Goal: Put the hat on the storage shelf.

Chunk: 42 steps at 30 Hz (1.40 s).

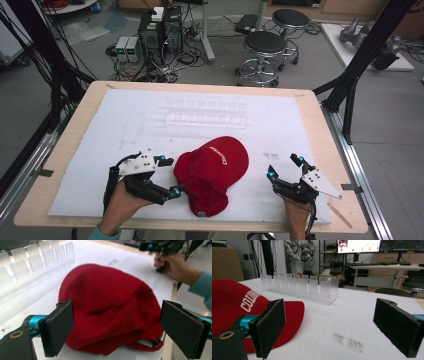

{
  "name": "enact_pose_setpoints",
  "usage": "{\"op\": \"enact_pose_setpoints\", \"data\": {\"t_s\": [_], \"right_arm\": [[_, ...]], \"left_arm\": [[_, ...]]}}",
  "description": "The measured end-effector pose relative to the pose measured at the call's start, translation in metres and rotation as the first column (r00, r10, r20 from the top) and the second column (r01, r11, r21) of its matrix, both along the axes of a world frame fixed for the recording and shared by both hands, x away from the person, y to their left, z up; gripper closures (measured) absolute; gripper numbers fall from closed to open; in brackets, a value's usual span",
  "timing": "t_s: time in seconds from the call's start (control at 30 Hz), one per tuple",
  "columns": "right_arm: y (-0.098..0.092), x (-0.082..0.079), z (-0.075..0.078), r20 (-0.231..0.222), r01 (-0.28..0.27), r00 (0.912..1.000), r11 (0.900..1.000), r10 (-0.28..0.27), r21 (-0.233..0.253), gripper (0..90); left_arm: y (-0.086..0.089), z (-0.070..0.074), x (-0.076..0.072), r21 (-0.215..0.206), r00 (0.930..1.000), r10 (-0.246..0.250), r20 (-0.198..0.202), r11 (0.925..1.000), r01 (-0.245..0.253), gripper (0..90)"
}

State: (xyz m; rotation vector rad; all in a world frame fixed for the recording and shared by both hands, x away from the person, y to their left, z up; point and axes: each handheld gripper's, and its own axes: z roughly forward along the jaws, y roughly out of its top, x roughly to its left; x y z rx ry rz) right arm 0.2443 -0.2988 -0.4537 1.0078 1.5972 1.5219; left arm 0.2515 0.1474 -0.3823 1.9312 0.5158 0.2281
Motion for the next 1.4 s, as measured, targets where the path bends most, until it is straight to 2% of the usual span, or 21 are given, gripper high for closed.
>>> {"op": "enact_pose_setpoints", "data": {"t_s": [0.07,0.3,0.33,0.57,0.77,0.87,0.9,0.93,0.97,1.0,1.03,1.07,1.1,1.13,1.17,1.2,1.3,1.4], "right_arm": [[0.0,0.0,0.0,0.0,0.0,1.0,1.0,0.0,0.0,9.8],[0.0,0.0,0.0,0.002,0.0,1.0,1.0,0.0,-0.003,9.8],[0.0,0.0,0.0,0.0,0.0,1.0,1.0,0.0,-0.003,9.8],[0.0,0.0,0.0,0.0,0.0,1.0,1.0,0.0,-0.003,9.8],[0.0,0.0,0.0,0.0,0.0,1.0,1.0,0.0,-0.003,9.8],[0.0,0.0,0.0,0.0,0.0,1.0,1.0,0.0,-0.003,9.8],[0.0,0.0,0.0,0.0,0.0,1.0,1.0,0.0,-0.003,9.8],[0.0,0.0,0.0,0.0,0.0,1.0,1.0,0.0,-0.003,9.8],[0.0,0.0,0.0,0.0,0.0,1.0,1.0,0.0,-0.003,9.8],[0.001,0.0,0.0,-0.003,0.0,1.0,1.0,0.0,-0.002,9.8],[0.001,0.0,0.0,-0.003,0.0,1.0,1.0,0.0,-0.002,9.8],[0.001,0.0,0.0,-0.002,-0.001,1.0,1.0,0.001,-0.002,9.8],[0.001,0.0,0.0,-0.002,-0.001,1.0,1.0,0.001,-0.002,9.8],[0.001,0.0,0.0,0.001,-0.001,1.0,1.0,0.001,-0.005,9.8],[0.001,0.0,0.0,0.001,-0.001,1.0,1.0,0.001,-0.005,9.8],[0.0,0.0,0.0,0.0,-0.002,1.0,1.0,0.002,-0.007,9.8],[0.001,0.0,0.0,0.0,-0.001,1.0,1.0,0.001,-0.008,9.8],[0.001,0.0,0.0,-0.002,-0.002,1.0,1.0,0.002,-0.007,9.8]], "left_arm": [[-0.005,-0.003,-0.001,0.03,1.0,0.003,0.002,0.9995,-0.003,13.1],[-0.019,-0.012,0.002,0.053,0.9996,0.009,-0.028,0.9986,-0.007,13.1],[-0.023,-0.017,0.004,0.071,0.9991,0.017,-0.038,0.9974,-0.014,13.1],[-0.031,-0.025,0.008,0.11,0.9954,0.055,-0.078,0.9929,-0.046,14.2],[-0.035,-0.031,0.01,0.123,0.9906,0.072,-0.116,0.9907,-0.057,21.5],[-0.035,-0.032,0.011,0.127,0.9901,0.058,-0.128,0.9911,-0.042,32.8],[-0.035,-0.033,0.011,0.128,0.9904,0.057,-0.126,0.991,-0.04,32.8],[-0.035,-0.033,0.011,0.133,0.99,0.052,-0.131,0.9905,-0.035,39.2],[-0.035,-0.033,0.012,0.135,0.9897,0.052,-0.133,0.9903,-0.034,39.2],[-0.035,-0.034,0.012,0.137,0.9899,0.053,-0.132,0.99,-0.035,45.9],[-0.035,-0.034,0.012,0.139,0.9897,0.053,-0.133,0.9896,-0.034,45.9],[-0.035,-0.034,0.012,0.142,0.9892,0.053,-0.137,0.9894,-0.034,53.6],[-0.035,-0.034,0.012,0.143,0.9899,0.048,-0.134,0.9894,-0.028,53.6],[-0.035,-0.034,0.012,0.141,0.9908,0.044,-0.128,0.9897,-0.026,61.9],[-0.034,-0.034,0.013,0.141,0.9907,0.046,-0.128,0.9896,-0.028,61.9],[-0.034,-0.034,0.013,0.139,0.9911,0.044,-0.126,0.99,-0.026,68.4],[-0.031,-0.032,0.015,0.123,0.9918,0.044,-0.12,0.9919,-0.029,72.6],[-0.025,-0.03,0.018,0.09,0.9908,0.042,-0.129,0.9954,-0.031,75.8]]}}
